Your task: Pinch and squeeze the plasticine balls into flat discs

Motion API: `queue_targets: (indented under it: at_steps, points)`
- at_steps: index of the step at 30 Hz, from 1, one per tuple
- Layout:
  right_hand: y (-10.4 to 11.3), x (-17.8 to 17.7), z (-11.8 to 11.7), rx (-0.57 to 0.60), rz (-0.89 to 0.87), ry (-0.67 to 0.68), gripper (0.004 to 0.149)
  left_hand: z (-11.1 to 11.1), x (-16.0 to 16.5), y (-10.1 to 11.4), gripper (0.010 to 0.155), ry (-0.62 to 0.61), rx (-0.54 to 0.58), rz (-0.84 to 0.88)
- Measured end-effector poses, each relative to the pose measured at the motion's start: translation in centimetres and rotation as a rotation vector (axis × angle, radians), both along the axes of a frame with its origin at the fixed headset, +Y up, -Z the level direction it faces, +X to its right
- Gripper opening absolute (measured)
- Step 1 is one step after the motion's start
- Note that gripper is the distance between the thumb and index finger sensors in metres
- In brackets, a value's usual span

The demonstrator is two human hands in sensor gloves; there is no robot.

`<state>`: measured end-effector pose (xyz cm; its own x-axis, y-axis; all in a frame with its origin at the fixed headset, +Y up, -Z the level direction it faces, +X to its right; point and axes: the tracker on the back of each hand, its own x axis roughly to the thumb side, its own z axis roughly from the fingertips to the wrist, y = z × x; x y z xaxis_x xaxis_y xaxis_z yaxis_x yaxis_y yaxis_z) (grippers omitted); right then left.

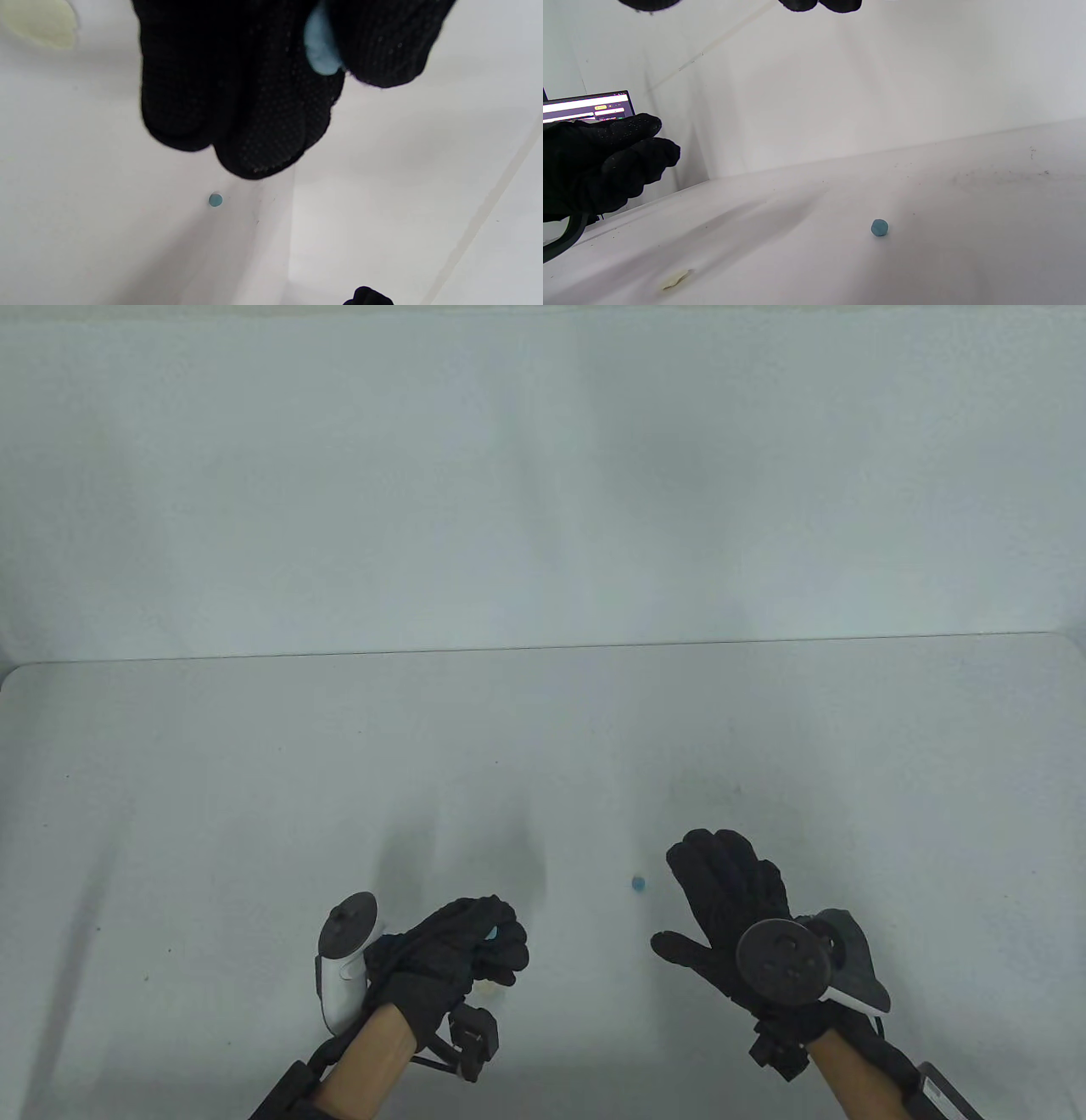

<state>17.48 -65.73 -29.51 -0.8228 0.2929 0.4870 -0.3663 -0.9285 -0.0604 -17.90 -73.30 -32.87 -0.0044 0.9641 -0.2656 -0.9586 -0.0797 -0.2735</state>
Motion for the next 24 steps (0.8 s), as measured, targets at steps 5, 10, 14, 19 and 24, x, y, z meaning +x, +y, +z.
queue_targets:
  at_steps: [5,10,14,19,24]
  points:
    - [0.0,0.0,0.0,0.003,-0.001,0.000,0.085,0.0,0.0,0.2,0.041,0.003,0.024,-0.016]
    - [0.0,0.0,0.0,0.003,-0.001,0.000,0.085,0.0,0.5,-0.4,0.088,-0.155,-0.012,0.146]
    - [-0.1,0.0,0.0,-0.003,0.003,-0.001,0.085,0.0,0.6,-0.5,0.084,-0.144,-0.017,0.107]
    - [-0.1,0.0,0.0,-0.005,0.005,0.000,0.085,0.0,0.4,-0.6,0.047,-0.094,-0.047,0.059]
    - [-0.1,-0.1,0.0,-0.006,0.005,0.003,0.085,-0.2,0.5,-0.3,0.044,-0.096,-0.027,0.040]
